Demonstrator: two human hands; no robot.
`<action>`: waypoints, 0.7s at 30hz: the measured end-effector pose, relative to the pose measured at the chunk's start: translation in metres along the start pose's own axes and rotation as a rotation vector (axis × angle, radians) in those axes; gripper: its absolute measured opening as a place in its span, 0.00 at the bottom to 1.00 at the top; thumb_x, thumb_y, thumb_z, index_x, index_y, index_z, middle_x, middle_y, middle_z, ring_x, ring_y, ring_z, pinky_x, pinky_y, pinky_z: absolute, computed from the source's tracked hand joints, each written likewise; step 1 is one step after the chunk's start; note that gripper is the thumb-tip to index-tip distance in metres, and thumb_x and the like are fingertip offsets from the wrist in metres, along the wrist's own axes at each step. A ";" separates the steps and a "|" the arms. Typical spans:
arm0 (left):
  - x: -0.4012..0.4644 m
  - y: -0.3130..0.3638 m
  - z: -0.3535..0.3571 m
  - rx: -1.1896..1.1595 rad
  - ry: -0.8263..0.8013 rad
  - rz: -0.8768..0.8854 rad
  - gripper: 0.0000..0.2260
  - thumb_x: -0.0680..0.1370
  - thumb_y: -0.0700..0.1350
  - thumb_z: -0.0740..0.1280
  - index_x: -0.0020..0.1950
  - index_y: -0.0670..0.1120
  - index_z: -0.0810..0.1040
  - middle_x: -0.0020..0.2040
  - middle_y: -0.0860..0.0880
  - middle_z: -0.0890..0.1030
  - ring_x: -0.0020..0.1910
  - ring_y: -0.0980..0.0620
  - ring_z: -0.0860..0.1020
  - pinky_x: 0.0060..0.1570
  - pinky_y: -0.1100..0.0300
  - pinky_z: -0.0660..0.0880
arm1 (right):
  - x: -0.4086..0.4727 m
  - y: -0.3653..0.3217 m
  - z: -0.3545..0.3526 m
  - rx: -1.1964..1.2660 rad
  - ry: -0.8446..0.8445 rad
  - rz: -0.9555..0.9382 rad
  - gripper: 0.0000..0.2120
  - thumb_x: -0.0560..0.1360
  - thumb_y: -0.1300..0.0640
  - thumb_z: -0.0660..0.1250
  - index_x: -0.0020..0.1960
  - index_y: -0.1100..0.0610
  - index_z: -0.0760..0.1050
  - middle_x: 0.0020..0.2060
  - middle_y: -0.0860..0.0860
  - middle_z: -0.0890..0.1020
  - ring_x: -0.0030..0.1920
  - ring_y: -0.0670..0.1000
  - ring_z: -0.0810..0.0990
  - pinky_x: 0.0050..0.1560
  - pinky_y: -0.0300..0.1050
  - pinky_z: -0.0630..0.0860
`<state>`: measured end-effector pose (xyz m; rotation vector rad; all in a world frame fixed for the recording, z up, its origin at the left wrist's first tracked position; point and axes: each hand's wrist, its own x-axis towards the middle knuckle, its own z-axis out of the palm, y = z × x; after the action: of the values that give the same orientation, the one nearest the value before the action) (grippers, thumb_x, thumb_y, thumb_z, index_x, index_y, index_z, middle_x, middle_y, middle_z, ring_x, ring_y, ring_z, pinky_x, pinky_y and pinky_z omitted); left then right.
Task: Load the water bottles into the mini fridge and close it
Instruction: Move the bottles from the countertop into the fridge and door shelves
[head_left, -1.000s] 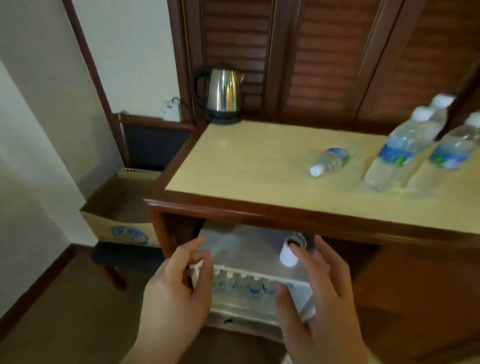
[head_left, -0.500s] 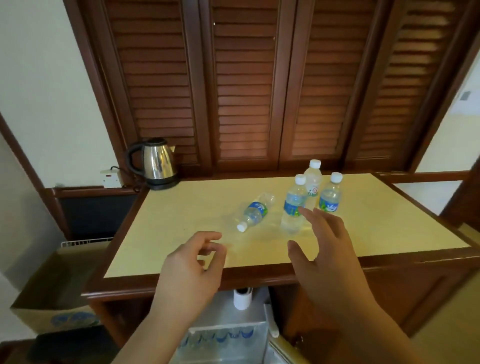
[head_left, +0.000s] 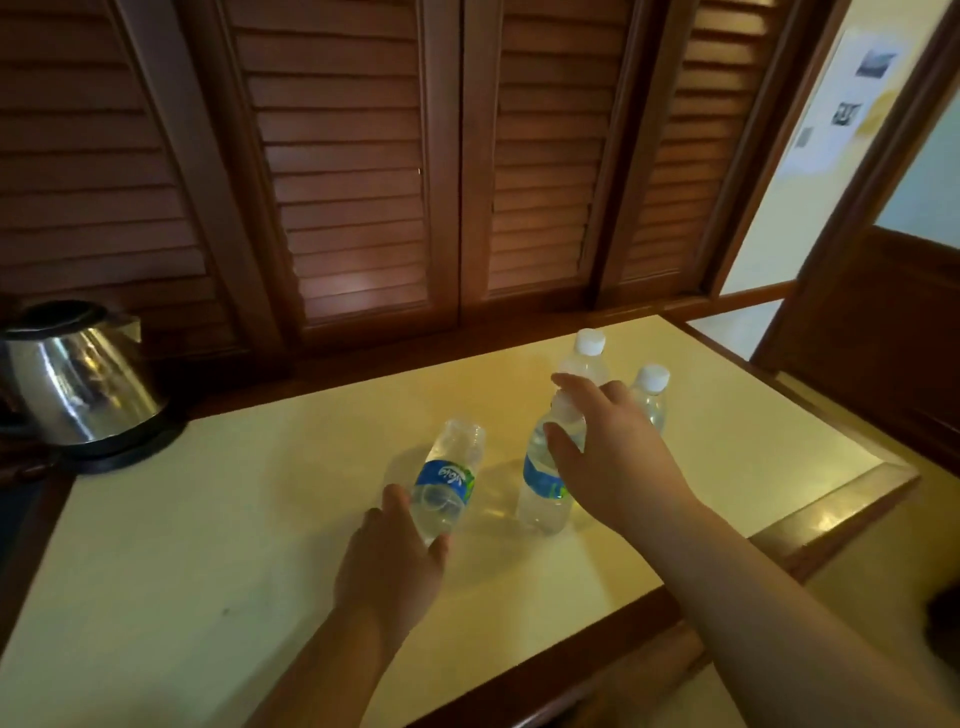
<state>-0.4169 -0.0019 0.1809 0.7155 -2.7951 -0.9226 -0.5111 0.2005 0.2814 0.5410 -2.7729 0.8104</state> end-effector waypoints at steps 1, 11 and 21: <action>0.003 -0.003 0.003 -0.036 0.012 0.009 0.22 0.76 0.56 0.73 0.61 0.52 0.66 0.50 0.50 0.80 0.49 0.47 0.82 0.44 0.56 0.77 | 0.000 0.002 0.004 0.009 0.032 0.005 0.22 0.81 0.47 0.67 0.74 0.42 0.67 0.60 0.49 0.74 0.56 0.53 0.78 0.55 0.50 0.79; -0.048 -0.003 -0.003 -0.189 0.229 0.092 0.12 0.79 0.50 0.71 0.57 0.50 0.72 0.49 0.47 0.81 0.45 0.44 0.81 0.43 0.50 0.78 | -0.079 0.018 -0.022 0.101 0.178 -0.071 0.12 0.76 0.53 0.75 0.57 0.47 0.78 0.47 0.41 0.72 0.42 0.42 0.76 0.40 0.31 0.71; -0.207 0.038 -0.050 -0.007 0.551 0.523 0.12 0.80 0.50 0.71 0.62 0.48 0.83 0.49 0.50 0.75 0.43 0.53 0.76 0.40 0.69 0.69 | -0.228 0.049 -0.084 0.242 0.150 -0.090 0.11 0.74 0.46 0.73 0.56 0.41 0.79 0.47 0.39 0.76 0.49 0.38 0.77 0.39 0.26 0.74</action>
<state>-0.2369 0.0949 0.2517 0.1670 -2.2987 -0.5310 -0.3153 0.3503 0.2615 0.6138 -2.5114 1.1245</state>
